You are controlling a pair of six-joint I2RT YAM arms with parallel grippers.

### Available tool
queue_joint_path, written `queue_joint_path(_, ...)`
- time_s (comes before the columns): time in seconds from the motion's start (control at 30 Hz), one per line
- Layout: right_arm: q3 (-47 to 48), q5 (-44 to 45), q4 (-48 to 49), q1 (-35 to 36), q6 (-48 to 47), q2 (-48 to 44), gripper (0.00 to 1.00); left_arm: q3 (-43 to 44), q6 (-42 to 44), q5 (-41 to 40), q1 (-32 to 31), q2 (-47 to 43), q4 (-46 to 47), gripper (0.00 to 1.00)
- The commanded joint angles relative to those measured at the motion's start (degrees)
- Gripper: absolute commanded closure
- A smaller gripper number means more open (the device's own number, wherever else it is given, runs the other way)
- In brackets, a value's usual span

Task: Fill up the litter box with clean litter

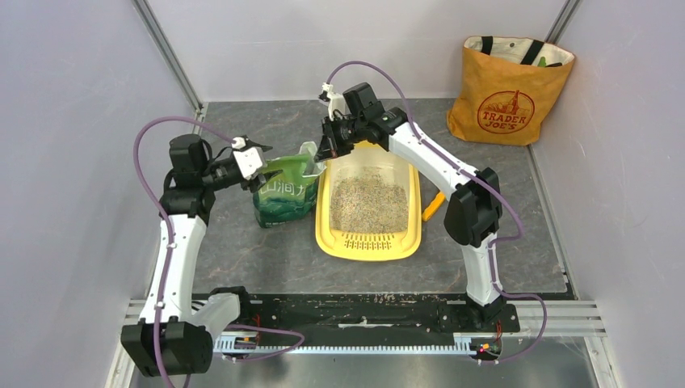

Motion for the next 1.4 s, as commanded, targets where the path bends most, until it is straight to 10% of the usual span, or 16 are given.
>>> queue_joint_path(0.0,4.6,2.0,1.1,0.6,1.1,-0.3,1.00,4.1,-6.9,0.3,-1.6,2.9,-5.3,0.35)
queue_joint_path(0.13,6.1,4.3,-0.4,0.9,1.3,-0.4,1.00,8.1,-6.7,-3.5,-3.5,5.8,-10.1,0.51)
queue_joint_path(0.23,7.3,8.9,-3.1,1.0,0.6,-0.7,1.00,12.5,-6.4,-7.8,-5.4,8.1,-16.8,0.97)
queue_joint_path(0.37,8.4,21.4,-7.8,0.4,-2.9,-1.6,1.00,17.3,-1.0,0.7,3.3,6.6,-25.0,0.98)
queue_joint_path(0.5,5.3,8.8,-3.1,0.0,-1.3,-4.4,1.00,14.0,5.9,2.7,9.0,1.6,-23.9,0.98)
queue_joint_path(0.67,-2.3,-8.8,9.0,-0.7,-6.1,-10.0,0.31,14.0,21.2,9.3,12.8,2.7,-33.5,0.98)
queue_joint_path(0.8,-9.1,-15.4,11.9,-4.1,-21.6,-13.0,0.15,17.6,35.6,12.5,14.3,6.5,-44.9,0.98)
queue_joint_path(1.07,-17.9,-25.3,16.6,-3.7,-51.7,-13.1,0.04,24.9,50.6,13.1,14.4,13.2,-59.3,0.98)
queue_joint_path(1.37,-14.6,-27.6,19.5,1.1,-56.3,-4.5,0.03,24.7,53.9,12.6,14.6,12.2,-60.4,0.98)
